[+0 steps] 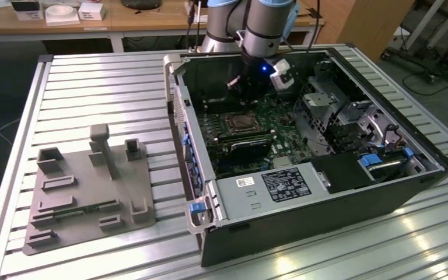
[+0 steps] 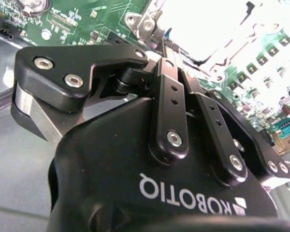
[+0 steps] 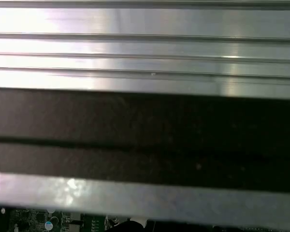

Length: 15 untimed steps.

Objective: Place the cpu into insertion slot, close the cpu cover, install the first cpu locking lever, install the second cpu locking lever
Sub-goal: 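Install the second cpu locking lever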

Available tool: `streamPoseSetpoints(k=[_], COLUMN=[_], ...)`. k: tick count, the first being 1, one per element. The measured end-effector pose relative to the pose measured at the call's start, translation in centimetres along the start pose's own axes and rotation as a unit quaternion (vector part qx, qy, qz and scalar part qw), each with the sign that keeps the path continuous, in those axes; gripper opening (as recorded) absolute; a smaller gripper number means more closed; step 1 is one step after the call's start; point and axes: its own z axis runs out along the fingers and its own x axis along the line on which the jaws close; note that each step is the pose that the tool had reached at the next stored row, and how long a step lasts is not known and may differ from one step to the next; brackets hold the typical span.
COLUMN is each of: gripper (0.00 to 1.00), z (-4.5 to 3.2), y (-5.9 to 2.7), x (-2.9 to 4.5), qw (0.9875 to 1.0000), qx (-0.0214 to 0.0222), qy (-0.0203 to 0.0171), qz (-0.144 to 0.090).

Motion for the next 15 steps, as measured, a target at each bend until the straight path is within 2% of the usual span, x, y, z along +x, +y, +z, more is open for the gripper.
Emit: streamPoseSetpoints(k=[8, 15], gripper=[0.11, 0.11], z=[-0.03, -0.03], y=[-0.73, -0.87], x=[0.04, -0.27], qw=[1.0000, 1.0000], qx=[0.0002, 0.0002], qy=[0.0000, 0.0000], qz=[0.000, 0.000])
